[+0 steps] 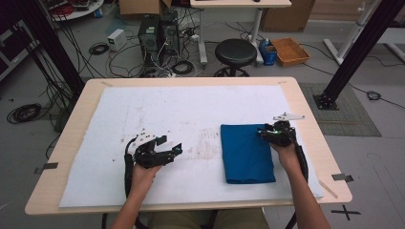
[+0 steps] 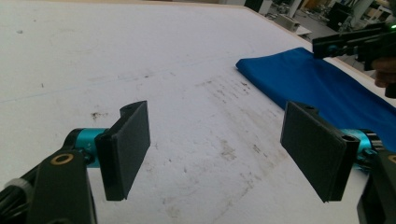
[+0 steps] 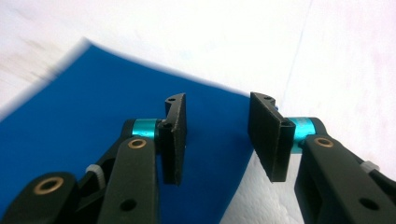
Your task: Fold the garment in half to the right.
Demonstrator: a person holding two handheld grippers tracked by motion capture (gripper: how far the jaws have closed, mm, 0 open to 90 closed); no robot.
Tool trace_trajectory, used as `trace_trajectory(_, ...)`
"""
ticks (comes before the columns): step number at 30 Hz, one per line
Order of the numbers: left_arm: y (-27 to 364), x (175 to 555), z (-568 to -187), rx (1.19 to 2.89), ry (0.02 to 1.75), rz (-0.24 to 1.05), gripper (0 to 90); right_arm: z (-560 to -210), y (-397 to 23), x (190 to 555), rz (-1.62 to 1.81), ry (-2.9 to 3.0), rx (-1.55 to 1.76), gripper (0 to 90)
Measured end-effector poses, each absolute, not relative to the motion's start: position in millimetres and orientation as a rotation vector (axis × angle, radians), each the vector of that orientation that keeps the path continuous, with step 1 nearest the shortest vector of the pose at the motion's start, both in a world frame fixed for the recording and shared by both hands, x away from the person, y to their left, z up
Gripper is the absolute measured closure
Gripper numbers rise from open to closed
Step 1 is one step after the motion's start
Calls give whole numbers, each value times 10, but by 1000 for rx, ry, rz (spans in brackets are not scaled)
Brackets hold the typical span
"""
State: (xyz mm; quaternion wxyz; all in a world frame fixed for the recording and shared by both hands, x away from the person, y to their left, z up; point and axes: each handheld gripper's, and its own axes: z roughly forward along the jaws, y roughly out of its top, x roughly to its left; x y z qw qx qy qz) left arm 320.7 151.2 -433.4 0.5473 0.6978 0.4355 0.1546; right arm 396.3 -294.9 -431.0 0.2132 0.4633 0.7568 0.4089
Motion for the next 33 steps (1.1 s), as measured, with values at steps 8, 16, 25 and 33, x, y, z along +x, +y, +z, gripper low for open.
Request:
trace_trajectory(8,1532,3212,-4329,1653,1037,362,242,-4209,-2923,3524,1175,2333,1030,545)
trace_trajectory(16,1537,3207,-4322,1646,1035,364,241,-4373,-3077,3444,1117,2352,1071,478)
trace_trajectory(25,1530,3203,-4324,1654,1032,363,242,-4200,-2335,3023,1324,2577,654,678)
trace_trajectory(33,1533,3206,-4333,1660,1035,358,241,-4359,-2046,2973,1264,2684,588,656)
